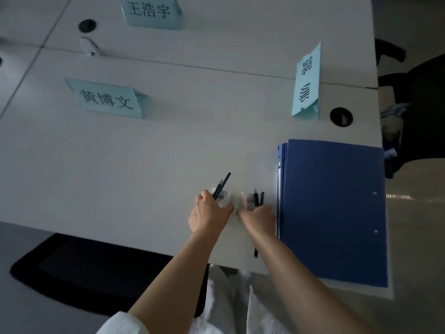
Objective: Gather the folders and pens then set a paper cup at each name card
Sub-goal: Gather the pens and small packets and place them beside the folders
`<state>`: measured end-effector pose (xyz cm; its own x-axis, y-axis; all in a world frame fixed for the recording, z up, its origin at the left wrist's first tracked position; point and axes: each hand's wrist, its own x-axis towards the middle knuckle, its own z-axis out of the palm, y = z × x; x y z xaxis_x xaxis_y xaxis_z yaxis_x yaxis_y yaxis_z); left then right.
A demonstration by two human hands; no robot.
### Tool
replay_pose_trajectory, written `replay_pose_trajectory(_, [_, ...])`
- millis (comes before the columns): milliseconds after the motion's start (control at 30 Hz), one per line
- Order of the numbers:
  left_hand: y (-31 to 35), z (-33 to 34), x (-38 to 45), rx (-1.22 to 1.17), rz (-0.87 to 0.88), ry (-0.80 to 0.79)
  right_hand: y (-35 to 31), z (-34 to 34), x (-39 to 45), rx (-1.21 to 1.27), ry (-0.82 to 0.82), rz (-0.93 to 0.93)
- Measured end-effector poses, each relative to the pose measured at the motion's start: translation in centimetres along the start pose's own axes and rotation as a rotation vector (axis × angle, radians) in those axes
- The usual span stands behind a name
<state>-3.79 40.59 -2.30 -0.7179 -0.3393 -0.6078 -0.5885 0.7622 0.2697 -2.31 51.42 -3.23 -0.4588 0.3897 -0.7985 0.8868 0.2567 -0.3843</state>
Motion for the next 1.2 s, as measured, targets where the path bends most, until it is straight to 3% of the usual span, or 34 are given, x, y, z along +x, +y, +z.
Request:
replay_pose_trajectory(300, [0.6, 0.8, -0.3, -0.073, -0.072, 0.018, 0.2, 0.1, -0.2, -0.125, 0.03, -0.093])
replay_pose_trajectory(600, [-0.5, -0.3, -0.1, -0.307, -0.045, -0.091, 0.8, 0.1, -0.1, -0.101, 0.048, -0.127])
replay_pose_trajectory(800, [-1.1, -1.0, -1.3, -0.379, -0.02, 0.031, 0.2, -2.6, -3.2, -0.161, 0.073, -0.22])
replay_pose_trajectory(1000, [1.2, 0.2, -2.6, -0.496, 0.002, -0.203, 0.2, -5.3, -2.8, -0.127, 0.127, -0.217])
replay_pose_trajectory(1200, [4.1, 1.9, -3.4, -0.523, -0.002, -0.351, -0.4, -7.0, -2.2, -0.098, 0.027, -0.187])
